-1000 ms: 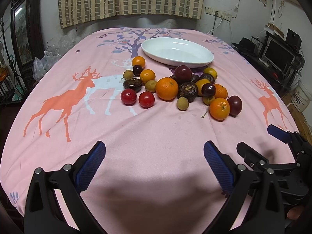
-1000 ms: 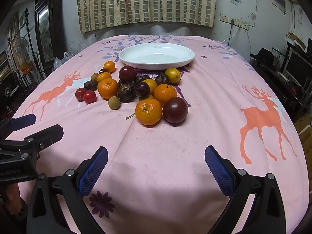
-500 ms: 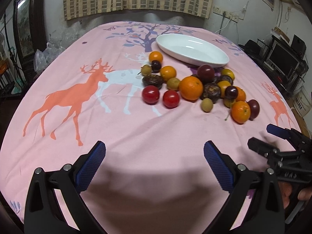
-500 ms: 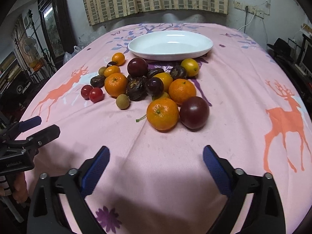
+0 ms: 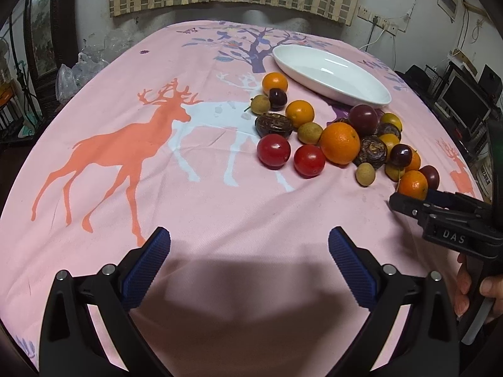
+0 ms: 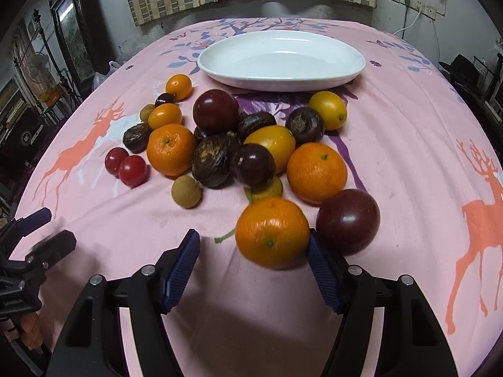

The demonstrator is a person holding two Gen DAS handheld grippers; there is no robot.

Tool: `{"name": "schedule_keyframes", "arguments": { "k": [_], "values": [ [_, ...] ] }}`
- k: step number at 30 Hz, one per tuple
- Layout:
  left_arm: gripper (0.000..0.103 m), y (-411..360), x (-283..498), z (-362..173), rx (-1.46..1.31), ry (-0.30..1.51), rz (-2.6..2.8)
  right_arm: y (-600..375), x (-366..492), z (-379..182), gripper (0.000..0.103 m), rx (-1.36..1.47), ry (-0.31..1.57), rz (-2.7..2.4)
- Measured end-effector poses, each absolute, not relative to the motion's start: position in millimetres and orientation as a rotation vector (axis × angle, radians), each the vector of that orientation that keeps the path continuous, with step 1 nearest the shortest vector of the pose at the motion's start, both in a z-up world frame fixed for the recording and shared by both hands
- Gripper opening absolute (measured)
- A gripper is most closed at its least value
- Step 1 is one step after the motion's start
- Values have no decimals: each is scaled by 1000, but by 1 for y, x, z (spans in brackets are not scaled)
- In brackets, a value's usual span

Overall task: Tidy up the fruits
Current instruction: 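Grasp a tangerine with the right tool while the left tool grasps a red cherry tomato, then carry both fruits over the white plate and open both tools to drop them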

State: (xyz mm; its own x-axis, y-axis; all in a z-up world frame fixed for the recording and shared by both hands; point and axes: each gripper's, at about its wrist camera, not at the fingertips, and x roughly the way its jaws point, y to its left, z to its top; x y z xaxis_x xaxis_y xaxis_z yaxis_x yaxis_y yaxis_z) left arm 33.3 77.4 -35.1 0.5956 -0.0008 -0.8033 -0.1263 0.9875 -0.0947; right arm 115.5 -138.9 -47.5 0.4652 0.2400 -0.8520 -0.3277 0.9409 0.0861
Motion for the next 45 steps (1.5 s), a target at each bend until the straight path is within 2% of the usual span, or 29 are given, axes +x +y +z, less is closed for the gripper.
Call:
{"name": "schedule_keyframes", "arguments": {
  "k": [2,3,4,9,12,15,18,20,27,29,31,38,45],
  "values": [
    [99,76,38,-35,-142,937,67,-137,117,-48,63,-106,1027,337],
    [99,76,39,-35,-140,938,64,-136,118,-48,51,-119,1020,324],
    [99,75,41,-35,-137,939,62,-136,118,-48,44,-133,1012,306],
    [96,74,59,-38,-106,956,52,-146,116,-46,44,-84,1013,325],
    [85,76,72,-41,-91,980,45,-151,108,-45,44,-73,1012,359],
    [85,77,86,-46,-74,994,40,-157,101,-44,44,-59,1014,375],
    [78,78,98,-50,-47,1004,31,-160,96,-42,44,-49,1012,392],
    [69,78,106,-53,-39,1016,21,-160,92,-40,44,-54,1009,401],
    [56,73,126,-54,5,993,-12,-156,88,-33,44,-70,986,437],
    [40,70,128,-53,25,978,-22,-154,87,-32,44,-76,983,444],
    [29,66,128,-52,41,967,-52,-153,86,-31,44,-82,981,451],
    [29,72,118,-48,-20,978,-102,-153,85,-25,44,-87,965,476],
    [29,72,108,-20,-43,920,-149,-153,95,-5,44,-82,909,498]
  ]
}}
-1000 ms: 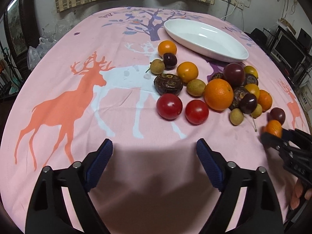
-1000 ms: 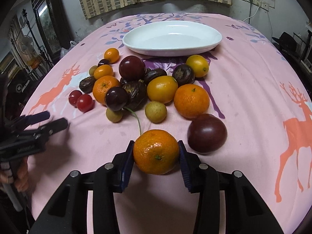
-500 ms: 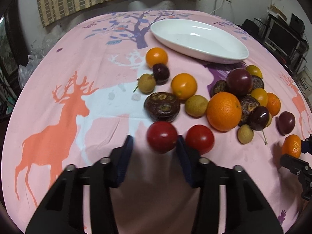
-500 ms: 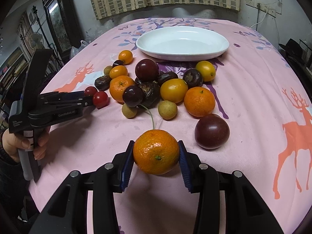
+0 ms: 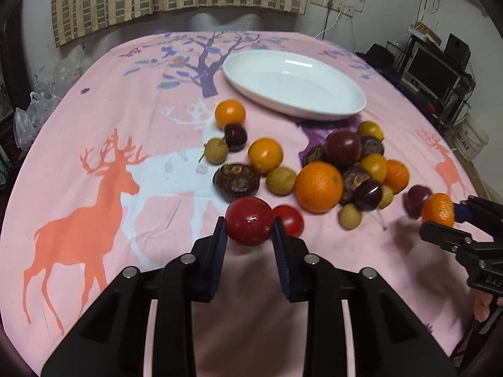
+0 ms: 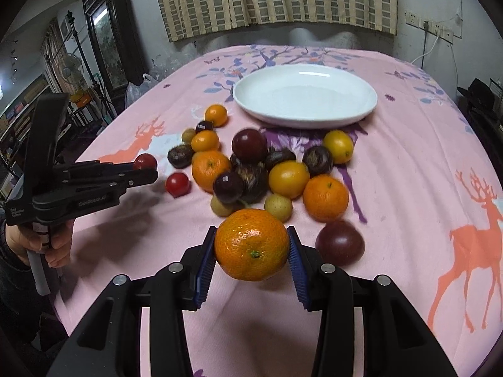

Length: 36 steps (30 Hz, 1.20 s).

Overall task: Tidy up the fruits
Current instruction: 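Carry both fruits over the white plate and open both tools to drop them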

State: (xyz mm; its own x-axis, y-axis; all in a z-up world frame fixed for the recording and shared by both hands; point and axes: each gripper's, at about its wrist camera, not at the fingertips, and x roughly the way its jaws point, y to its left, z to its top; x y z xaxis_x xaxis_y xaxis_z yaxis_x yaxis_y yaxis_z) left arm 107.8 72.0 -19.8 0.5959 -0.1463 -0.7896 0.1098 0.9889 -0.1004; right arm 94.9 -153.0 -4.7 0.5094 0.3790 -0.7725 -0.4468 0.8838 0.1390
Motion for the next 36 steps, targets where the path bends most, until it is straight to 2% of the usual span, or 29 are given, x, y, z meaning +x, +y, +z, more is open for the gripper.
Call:
{"name": "schedule_keyframes", "arguments": {
  "k": [6,11,19,20,21,22,23,24,26,30,31,32,36],
  "values": [
    [29,63,131,11,-55,879,-183,-149,131,24,44,-101,842,474],
    [29,40,186,29,-40,851,-190,-141,197,38,44,-142,816,414],
    [29,16,286,-5,-89,975,-113,-123,281,-6,44,-234,962,318],
    [29,15,292,-8,-93,977,-103,-122,281,-8,46,-236,958,308],
    [31,15,293,-11,-97,979,-97,-121,282,-10,52,-242,954,302],
    [37,15,294,-13,-112,980,-96,-120,283,-12,69,-253,950,301],
    [40,15,295,-13,-123,980,-92,-119,282,-10,71,-272,923,290],
    [42,13,293,-11,-120,974,-85,-118,281,-8,71,-287,903,280],
    [63,9,282,-1,-96,944,-92,-123,275,-3,71,-278,893,277],
    [78,8,245,17,-26,860,-85,-143,249,8,70,-223,876,288],
    [84,9,232,19,-10,849,-88,-150,239,10,70,-214,871,289],
    [87,11,222,20,0,842,-86,-158,228,11,70,-203,866,293],
    [89,22,174,11,20,836,-76,-184,187,6,70,-163,880,315]
  ]
}}
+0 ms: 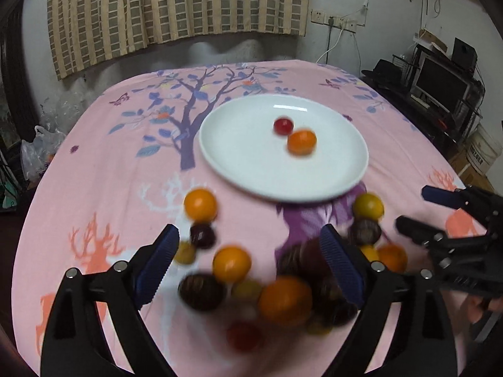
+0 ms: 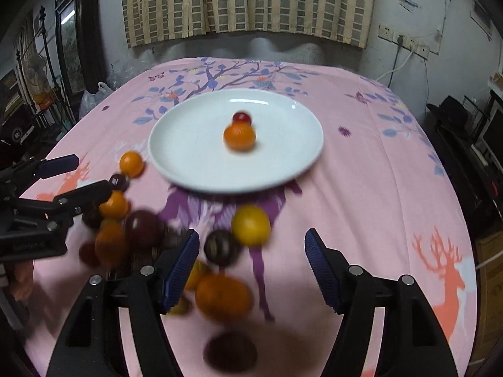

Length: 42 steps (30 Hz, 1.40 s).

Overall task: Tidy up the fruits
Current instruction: 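Carry both fruits over the white plate and open both tools to drop them, then grasp a dark purple tomato with the right tool while the left tool grasps a red cherry tomato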

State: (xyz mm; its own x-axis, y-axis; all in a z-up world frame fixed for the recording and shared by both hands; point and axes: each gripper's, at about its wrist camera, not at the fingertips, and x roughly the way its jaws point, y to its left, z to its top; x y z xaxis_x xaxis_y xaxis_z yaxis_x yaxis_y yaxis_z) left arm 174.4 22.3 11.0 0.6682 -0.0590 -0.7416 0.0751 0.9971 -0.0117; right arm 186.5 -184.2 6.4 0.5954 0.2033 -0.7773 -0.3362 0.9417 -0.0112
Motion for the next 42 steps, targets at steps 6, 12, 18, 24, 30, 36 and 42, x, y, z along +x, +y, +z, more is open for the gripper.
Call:
{"name": "schedule_keyframes", "arguments": {
  "k": [6,12,18,24,30,36,42],
  "values": [
    [89,38,125,-9,-26,884,-79,-205,136,-6,70,-133,918,334],
    [89,47,97,-18,-52,885,-50,-204,119,-25,70,-107,961,330],
    [89,52,90,-25,-72,899,-26,-193,123,-37,70,-133,978,306],
    [89,50,91,-31,-66,916,-29,-186,129,-49,41,-135,1001,281],
    [81,43,102,-39,-49,928,-41,-193,122,-48,41,-90,998,297],
    [58,38,117,-54,-45,982,-65,-203,112,-45,41,-52,995,318],
    [34,28,127,-55,29,970,-67,-206,109,-38,41,-45,977,339]
  ]
}}
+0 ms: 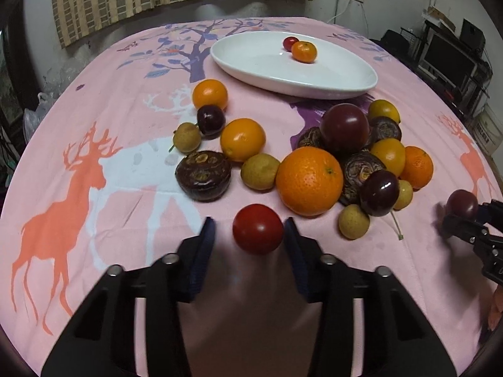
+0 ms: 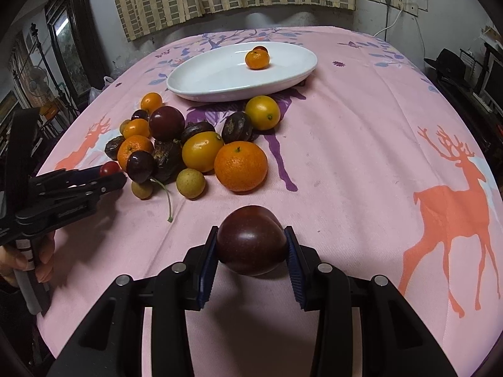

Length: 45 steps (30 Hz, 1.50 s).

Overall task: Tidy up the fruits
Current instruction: 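Grasp a dark purple tomato with the right tool while the left tool grasps a red cherry tomato, then move both fruits over the white plate and open both tools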

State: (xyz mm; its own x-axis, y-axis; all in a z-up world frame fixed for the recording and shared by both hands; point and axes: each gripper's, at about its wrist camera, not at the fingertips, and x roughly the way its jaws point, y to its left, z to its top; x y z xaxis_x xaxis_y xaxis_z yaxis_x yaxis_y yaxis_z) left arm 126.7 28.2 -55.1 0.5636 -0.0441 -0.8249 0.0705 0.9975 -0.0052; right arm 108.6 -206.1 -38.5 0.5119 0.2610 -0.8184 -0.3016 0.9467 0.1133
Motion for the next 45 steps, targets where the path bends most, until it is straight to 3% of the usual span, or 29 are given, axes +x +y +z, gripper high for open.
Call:
{"name": "schedule_keyframes", "arguments": {
  "k": [1,10,16,28,30,32,39,45],
  "values": [
    [28,27,127,-54,33,974,-88,-206,108,-37,41,-43,974,345],
    [28,28,124,-13,17,936,-180,-199,121,0,41,-45,904,401],
    [28,23,171,28,1,851,-152,-178,162,31,41,-41,816,412],
    [29,2,284,-2,-25,938,-76,-140,268,-5,41,-80,876,359],
    [34,2,291,-9,-19,948,-33,-136,274,-12,43,-95,886,350],
    [62,7,287,-9,-54,925,-1,-136,275,-14,53,-103,872,343],
    [64,18,254,7,-91,865,-10,-148,254,-6,54,-91,848,363],
    [74,28,211,13,-65,822,5,-167,223,-3,54,-79,864,359]
  ]
}}
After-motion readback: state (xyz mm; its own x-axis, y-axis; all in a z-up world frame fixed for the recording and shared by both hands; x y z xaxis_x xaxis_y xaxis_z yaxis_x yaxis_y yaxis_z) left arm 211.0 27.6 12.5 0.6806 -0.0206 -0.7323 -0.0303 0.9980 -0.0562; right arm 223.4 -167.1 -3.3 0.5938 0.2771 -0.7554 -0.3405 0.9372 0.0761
